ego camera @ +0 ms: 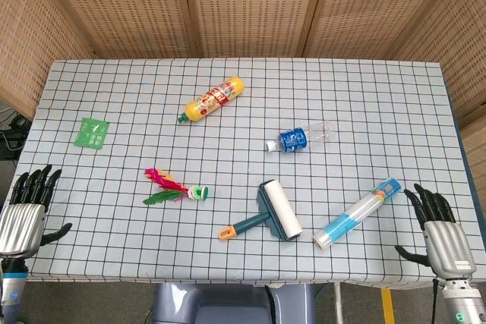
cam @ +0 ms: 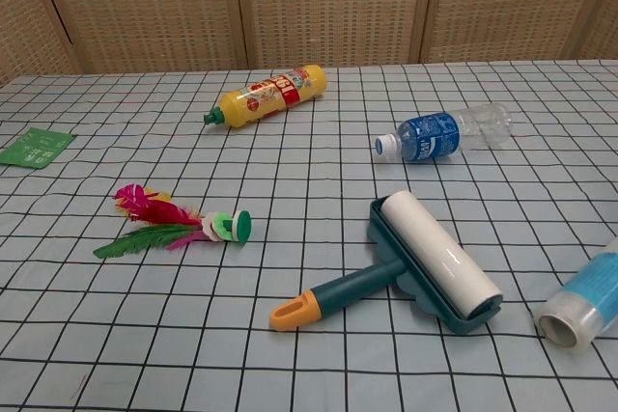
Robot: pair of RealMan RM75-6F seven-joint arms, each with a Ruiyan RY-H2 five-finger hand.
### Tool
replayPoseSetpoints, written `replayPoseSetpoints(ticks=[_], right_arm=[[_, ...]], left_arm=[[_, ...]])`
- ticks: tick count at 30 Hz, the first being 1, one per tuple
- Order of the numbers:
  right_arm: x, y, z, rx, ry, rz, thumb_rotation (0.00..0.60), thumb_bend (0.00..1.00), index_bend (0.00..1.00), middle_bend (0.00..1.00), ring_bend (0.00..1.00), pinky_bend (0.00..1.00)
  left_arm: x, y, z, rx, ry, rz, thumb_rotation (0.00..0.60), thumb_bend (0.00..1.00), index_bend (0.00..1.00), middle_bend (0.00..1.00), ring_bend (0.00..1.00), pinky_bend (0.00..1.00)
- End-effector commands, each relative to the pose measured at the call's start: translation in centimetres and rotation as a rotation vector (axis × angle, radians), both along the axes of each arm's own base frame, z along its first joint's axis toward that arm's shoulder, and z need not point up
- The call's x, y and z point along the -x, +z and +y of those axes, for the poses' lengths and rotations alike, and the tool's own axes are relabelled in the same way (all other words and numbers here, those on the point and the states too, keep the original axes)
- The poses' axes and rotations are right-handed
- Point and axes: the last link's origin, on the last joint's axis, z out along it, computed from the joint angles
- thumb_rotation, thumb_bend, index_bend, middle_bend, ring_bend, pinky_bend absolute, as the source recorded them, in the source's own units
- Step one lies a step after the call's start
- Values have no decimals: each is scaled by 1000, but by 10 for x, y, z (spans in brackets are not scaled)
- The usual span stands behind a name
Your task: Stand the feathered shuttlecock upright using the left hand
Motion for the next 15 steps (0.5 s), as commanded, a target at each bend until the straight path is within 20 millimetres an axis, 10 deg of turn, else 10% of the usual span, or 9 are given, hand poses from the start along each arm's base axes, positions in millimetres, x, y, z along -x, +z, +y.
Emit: replayPoseSetpoints(ticks=[1, 15], right_arm=[[0, 0, 1, 1, 0, 3, 600, 83, 14, 0, 0, 19], [-2, 0, 1, -3, 5, 20, 600, 82, 16, 0, 0, 19]], left_arm=[[-1, 0, -1, 4, -5, -5, 600, 145, 30, 0, 0, 0], [-2, 3, 1, 4, 2, -1, 600, 155, 31, 0, 0, 0]])
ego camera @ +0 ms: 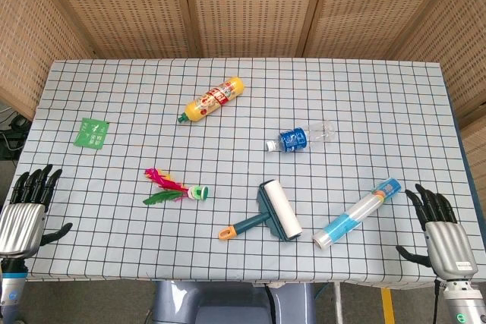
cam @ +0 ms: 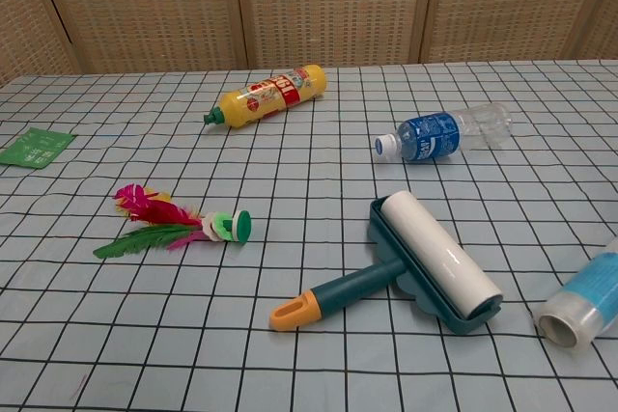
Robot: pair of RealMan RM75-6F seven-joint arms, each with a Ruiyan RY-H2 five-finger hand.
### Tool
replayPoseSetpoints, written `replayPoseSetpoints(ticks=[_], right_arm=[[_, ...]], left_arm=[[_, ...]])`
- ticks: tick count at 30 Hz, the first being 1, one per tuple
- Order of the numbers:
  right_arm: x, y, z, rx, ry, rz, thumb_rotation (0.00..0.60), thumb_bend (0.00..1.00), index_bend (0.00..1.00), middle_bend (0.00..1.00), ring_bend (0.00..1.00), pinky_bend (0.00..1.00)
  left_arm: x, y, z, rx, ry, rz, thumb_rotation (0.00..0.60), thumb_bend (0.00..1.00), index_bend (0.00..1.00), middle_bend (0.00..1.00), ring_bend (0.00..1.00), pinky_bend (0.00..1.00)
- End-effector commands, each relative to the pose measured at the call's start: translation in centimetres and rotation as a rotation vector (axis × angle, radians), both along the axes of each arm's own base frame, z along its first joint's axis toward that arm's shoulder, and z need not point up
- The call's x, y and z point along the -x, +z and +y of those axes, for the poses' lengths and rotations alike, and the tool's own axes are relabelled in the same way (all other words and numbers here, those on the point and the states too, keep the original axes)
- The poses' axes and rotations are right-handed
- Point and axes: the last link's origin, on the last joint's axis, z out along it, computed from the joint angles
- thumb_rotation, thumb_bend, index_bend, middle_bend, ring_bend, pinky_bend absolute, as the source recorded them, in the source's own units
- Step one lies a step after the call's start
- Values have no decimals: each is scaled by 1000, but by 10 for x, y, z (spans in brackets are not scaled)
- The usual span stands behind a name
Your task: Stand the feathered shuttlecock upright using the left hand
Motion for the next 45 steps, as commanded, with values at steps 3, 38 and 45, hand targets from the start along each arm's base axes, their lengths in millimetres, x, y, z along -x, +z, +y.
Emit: replayPoseSetpoints(ticks=[3, 38, 45], right_arm=[[-1, -1, 1, 3, 2, 12, 600, 82, 16, 0, 0, 19], [9, 6, -5, 18, -46, -22, 600, 81, 30, 0, 0, 19], [13, 8, -7, 24, -58, -32, 600, 81, 30, 0, 0, 19]], left_arm=[[0, 1, 1, 2, 11, 0, 600, 155, 31, 0, 0, 0], [-35, -48, 118, 225, 28, 91, 600, 241, 297, 0, 0, 0], [-42, -91, 141, 299, 48, 169, 600, 305, 339, 0, 0, 0]])
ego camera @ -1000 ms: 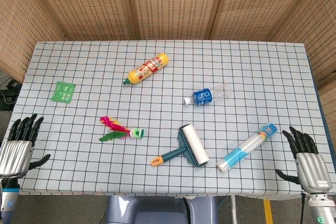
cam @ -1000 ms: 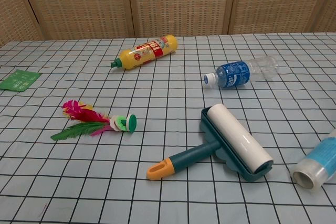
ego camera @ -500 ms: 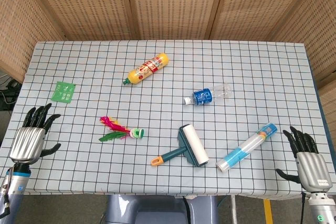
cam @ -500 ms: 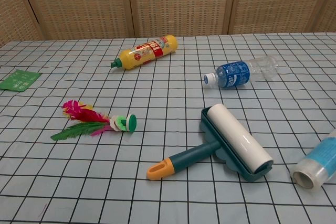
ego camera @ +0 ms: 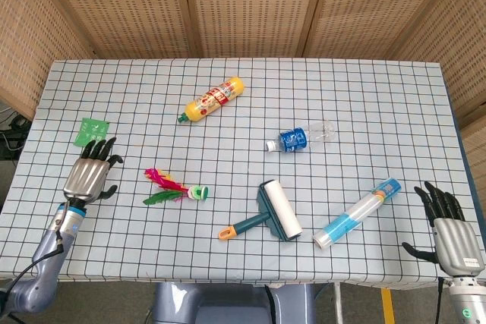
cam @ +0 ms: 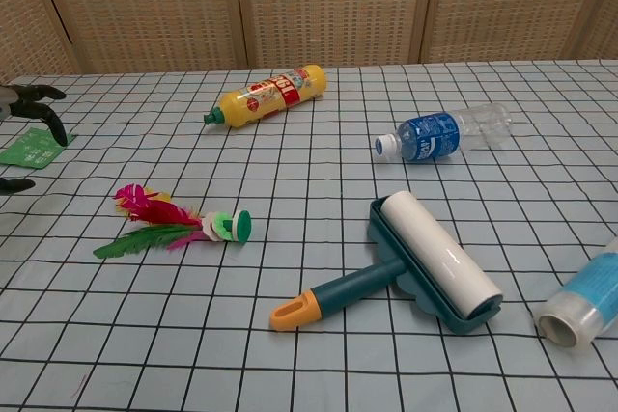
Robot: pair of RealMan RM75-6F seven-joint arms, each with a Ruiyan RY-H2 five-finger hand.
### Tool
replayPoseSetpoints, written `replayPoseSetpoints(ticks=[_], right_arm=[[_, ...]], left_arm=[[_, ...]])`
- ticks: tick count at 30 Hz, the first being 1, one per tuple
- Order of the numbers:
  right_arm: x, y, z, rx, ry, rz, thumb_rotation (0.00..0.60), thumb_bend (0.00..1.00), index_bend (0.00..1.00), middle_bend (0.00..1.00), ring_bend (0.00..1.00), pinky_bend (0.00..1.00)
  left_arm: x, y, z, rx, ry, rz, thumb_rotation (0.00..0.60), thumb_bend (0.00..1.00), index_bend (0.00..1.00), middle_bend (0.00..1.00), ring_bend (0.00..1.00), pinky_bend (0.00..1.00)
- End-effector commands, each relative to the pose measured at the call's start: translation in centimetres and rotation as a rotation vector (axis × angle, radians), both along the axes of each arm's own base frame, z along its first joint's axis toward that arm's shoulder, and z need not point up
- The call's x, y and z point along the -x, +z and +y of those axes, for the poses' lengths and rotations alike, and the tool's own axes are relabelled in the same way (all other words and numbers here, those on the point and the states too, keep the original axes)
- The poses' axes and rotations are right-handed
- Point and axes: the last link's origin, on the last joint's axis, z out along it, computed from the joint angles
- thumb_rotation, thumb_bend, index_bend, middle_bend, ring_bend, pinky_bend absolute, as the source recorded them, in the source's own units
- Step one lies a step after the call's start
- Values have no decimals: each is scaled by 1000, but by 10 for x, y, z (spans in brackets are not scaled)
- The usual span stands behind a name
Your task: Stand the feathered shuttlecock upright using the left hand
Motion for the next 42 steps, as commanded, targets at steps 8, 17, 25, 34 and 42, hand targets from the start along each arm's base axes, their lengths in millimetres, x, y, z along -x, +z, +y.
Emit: replayPoseSetpoints(ticks=[8, 17, 25, 34, 42], right_arm=[[6, 3, -3, 4, -20, -16, 600, 80, 31, 0, 0, 19], [8, 4, -4, 4, -29, -33, 600, 80, 33, 0, 0, 6], [11, 2, -5, -1, -36, -36, 600, 80, 33, 0, 0, 0], [13, 5, -6, 12, -39, -44, 600, 79, 34, 0, 0, 0], [12, 5, -6, 16, -34, -50, 600, 80, 34, 0, 0, 0]], left_arm=[[-21, -48, 21, 69, 14, 56, 600, 311, 362, 0, 0, 0], [-35, -56, 28, 84, -11, 95, 600, 353, 365, 0, 0, 0], [-46, -71, 37, 112, -20, 141, 600, 299, 384, 0, 0, 0], [-58, -84, 35, 143, -67, 185, 600, 289, 370, 0, 0, 0], [-55, -85, 34, 153, -68, 221, 600, 290, 401, 0, 0, 0]])
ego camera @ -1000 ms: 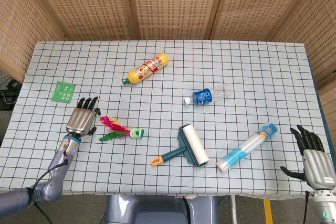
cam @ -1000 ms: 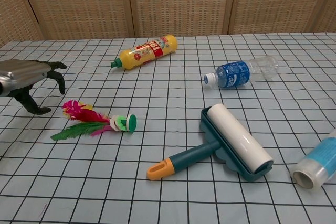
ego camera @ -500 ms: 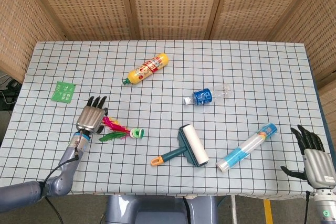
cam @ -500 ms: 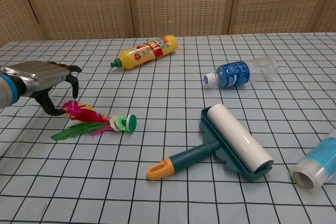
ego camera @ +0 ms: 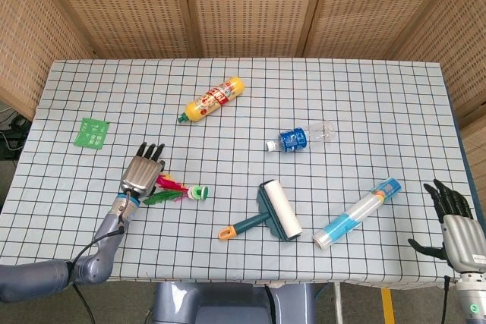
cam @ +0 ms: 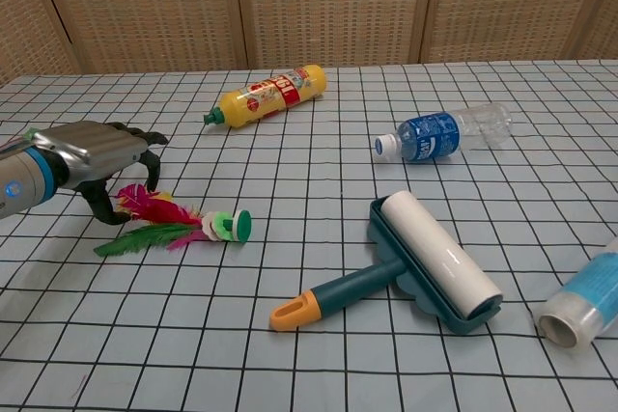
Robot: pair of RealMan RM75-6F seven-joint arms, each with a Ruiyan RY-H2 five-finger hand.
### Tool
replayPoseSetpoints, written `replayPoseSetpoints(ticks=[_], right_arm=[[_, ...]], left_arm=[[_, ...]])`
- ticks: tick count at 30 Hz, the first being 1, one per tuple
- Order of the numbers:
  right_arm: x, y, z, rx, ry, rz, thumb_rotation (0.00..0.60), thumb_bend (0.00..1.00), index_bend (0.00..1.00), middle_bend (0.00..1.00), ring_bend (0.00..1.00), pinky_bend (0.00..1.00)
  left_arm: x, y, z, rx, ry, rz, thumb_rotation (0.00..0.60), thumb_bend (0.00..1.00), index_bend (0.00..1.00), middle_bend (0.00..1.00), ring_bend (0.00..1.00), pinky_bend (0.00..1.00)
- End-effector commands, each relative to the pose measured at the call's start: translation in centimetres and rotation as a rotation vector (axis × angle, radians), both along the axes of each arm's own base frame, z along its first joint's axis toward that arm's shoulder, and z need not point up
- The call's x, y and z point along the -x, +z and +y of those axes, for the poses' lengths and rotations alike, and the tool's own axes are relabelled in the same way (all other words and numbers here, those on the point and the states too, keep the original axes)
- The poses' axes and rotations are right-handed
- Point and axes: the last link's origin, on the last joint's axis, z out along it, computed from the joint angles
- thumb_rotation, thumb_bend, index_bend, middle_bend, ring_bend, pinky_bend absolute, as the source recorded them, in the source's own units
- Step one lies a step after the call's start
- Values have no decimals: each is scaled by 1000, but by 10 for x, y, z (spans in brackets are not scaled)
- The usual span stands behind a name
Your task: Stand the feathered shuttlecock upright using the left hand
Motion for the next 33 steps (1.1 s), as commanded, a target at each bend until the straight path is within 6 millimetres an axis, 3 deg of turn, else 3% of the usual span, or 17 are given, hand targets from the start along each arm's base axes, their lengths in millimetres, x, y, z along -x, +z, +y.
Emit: replayPoseSetpoints(ticks=[1, 13, 26, 33], right_arm=[[0, 0, 0, -1, 2, 0, 600, 80, 34, 0, 0, 0], [0, -1, 0, -3, 1, 3, 600, 80, 34, 0, 0, 0], [-1, -1, 0, -2, 5, -2, 600, 77, 34, 0, 0, 0], [-1, -1, 0, -3, 6, -4, 600, 79, 34, 0, 0, 0]], left_arm=[[1, 0, -1, 4, 2, 5, 600, 291, 404, 0, 0, 0], [8, -1, -3, 20, 8, 31, 600, 303, 474, 0, 0, 0], [11, -5, -8, 32, 8, 29, 600, 518, 536, 0, 0, 0], [13, -3, -9, 46, 11, 48, 600, 436, 496, 0, 0, 0]])
